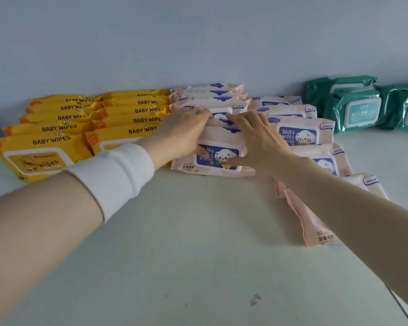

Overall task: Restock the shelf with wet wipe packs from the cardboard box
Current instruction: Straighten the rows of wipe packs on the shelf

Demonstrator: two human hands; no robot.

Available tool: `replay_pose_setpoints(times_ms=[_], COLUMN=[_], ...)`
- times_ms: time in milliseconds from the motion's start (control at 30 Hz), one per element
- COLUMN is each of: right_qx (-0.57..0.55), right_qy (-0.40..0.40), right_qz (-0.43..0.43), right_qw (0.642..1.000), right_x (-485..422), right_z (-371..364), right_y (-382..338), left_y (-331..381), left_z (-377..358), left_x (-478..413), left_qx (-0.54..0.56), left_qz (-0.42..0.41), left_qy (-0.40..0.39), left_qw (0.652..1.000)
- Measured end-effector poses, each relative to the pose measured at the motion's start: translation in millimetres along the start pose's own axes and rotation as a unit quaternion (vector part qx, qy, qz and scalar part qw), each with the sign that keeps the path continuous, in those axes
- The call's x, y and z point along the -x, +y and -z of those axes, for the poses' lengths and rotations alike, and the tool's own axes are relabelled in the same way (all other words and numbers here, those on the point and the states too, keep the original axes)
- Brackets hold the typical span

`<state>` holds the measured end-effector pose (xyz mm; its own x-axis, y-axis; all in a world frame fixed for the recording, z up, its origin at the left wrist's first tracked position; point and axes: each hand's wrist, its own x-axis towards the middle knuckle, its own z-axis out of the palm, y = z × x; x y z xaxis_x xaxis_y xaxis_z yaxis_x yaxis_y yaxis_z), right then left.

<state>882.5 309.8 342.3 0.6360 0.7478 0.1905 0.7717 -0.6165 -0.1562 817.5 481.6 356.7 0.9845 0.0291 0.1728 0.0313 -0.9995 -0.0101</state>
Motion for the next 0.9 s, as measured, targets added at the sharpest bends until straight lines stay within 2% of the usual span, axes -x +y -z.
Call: replay_pose_setpoints(times_ms=[300, 467, 733, 900], right_qx=[0.028, 0.038, 0.051, 0.056], right_qy=[0.022, 0.017, 0.001, 0.035], right_qz=[0.01, 0.003, 0.018, -0.001], right_qw=[0.999, 0.999, 0.999, 0.998], right_x=[-32, -37, -31, -44], right_z=[-6, -3, -7, -16], right_y=[3, 16, 18, 9], left_y=[-15, -7, -6, -11], left_z=[-2, -10, -25, -24], left_x=[-6, -19, -14, -15], left_qx=[0.03, -0.021, -0.045, -0.068], left_qz=[0.024, 0.013, 0.034, 0.045], left_qy=[0.016, -0.014, 0.053, 0.031], left_qw=[0.999, 1.0, 0.997, 0.996])
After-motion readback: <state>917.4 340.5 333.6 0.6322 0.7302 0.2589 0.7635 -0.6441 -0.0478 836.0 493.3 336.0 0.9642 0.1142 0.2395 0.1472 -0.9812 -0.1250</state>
